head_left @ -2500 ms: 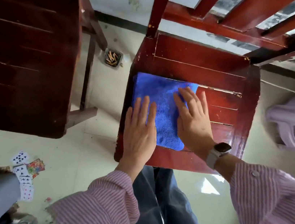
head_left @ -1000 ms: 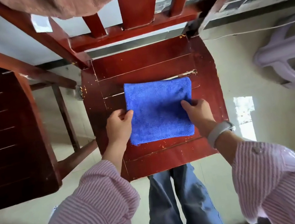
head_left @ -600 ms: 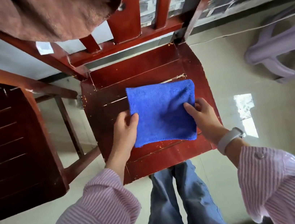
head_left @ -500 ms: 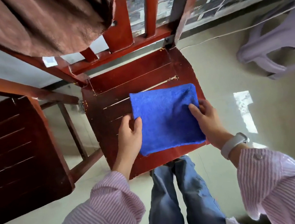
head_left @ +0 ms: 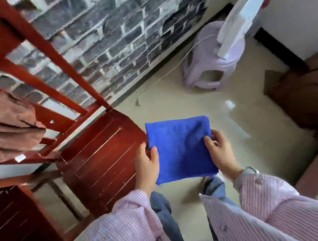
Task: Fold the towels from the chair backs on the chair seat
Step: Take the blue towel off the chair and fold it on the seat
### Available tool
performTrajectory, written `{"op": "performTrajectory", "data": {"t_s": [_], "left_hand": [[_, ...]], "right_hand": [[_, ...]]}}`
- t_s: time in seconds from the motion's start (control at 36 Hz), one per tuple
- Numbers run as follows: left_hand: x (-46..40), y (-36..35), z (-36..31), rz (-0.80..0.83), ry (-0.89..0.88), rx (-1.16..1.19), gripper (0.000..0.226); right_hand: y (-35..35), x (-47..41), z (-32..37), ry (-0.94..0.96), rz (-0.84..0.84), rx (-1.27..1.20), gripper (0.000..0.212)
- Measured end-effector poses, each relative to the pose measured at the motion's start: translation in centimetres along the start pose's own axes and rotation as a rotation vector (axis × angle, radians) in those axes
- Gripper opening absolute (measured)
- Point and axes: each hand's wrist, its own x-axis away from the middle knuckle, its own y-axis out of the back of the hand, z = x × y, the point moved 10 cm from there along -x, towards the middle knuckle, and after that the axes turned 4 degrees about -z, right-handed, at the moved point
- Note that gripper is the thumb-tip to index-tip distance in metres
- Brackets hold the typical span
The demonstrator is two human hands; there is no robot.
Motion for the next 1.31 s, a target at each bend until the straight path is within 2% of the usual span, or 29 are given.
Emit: {"op": "performTrajectory", "data": {"t_s": [0.25,0.5,0.69,0.97,1.17,1.31], "left_hand": [[4.1,-16.6,-16.9,0.082,-0.107,-0.025,0.023],[7.6,-34.9,-32.1,0.33,-0.292,-0.104,0.021],[8.8,-47.7,-41.1,0.522,-0.432,-0.16,0.026],[7.3,-66.7,-54.3,0.734,-0.503,-0.18,0.028],[6.2,-79.2,-64.2,0.801,-0.548,-0.221,0.029],[5.8,-86.1,-67.4,0.818,-0.513,-0.241,0.025]], "right_hand": [[22.7,-4.9,-0.8,0.063,-0.225,-0.102,0.01],[42.9,-9.4,-4.6,-0.01,-0.503,-0.177,0.017],[53.8,-12.6,-7.2,-0.08,-0.683,-0.261,0.021],[68.6,-23.4,-8.7,-0.168,-0.888,-0.343,0.019],[79.2,-32.2,-8.5,-0.204,-0.963,-0.413,0.017],[84.4,-37.3,-9.1,-0.19,-0.974,-0.484,0.016]]}}
